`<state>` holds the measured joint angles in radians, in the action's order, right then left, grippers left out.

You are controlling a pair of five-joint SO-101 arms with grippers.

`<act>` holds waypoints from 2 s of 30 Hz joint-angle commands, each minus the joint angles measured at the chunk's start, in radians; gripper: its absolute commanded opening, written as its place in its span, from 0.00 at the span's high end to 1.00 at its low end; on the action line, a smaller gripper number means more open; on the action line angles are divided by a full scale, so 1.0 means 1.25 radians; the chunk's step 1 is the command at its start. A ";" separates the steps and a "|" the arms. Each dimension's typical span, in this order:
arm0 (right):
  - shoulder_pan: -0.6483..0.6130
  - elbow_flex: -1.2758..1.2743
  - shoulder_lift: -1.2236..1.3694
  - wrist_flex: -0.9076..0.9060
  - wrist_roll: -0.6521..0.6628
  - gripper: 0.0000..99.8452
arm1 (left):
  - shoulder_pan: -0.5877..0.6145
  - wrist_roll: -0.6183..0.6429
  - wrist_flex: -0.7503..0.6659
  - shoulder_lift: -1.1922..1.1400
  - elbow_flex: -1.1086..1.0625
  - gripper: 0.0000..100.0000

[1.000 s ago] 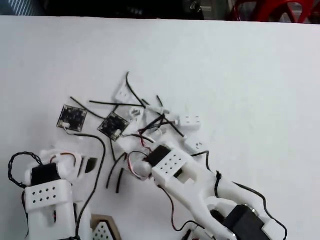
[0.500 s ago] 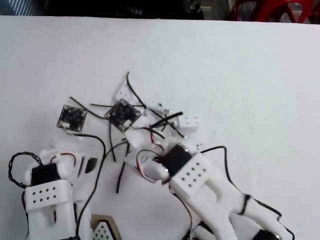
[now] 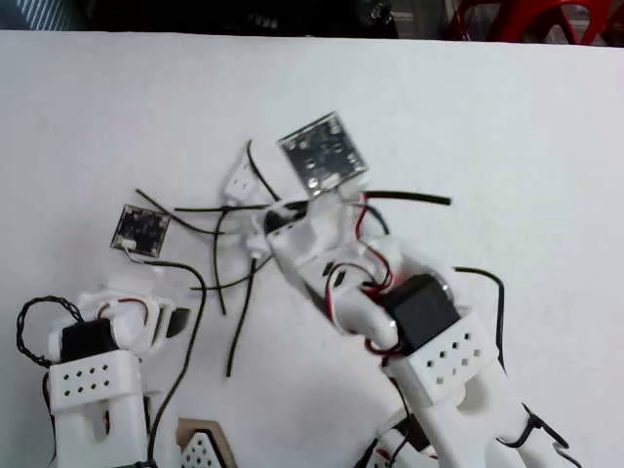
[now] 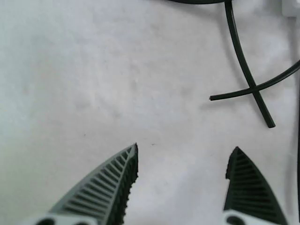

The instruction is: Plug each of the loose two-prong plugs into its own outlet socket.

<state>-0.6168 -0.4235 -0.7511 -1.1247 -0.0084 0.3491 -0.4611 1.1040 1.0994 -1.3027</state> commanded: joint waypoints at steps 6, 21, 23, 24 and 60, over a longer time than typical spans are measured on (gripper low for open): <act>0.226 0.041 0.139 0.230 -0.005 0.98 | 0.009 0.000 -0.016 0.014 0.002 0.70; 0.282 0.122 0.465 0.411 -0.005 0.81 | 0.009 0.000 -0.016 0.014 0.001 0.70; 0.273 0.161 0.447 0.332 -0.005 0.83 | 0.009 0.000 -0.016 0.014 0.001 0.70; 0.269 0.174 0.434 0.294 -0.005 0.84 | 0.009 0.000 -0.016 0.014 0.001 0.70; 0.042 -0.238 0.419 0.652 0.006 0.97 | 0.009 0.000 -0.017 0.014 -0.006 0.70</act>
<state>-0.5969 -0.7564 -0.2739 -0.3775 0.0069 0.3491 -0.4611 1.1040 1.0994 -1.3027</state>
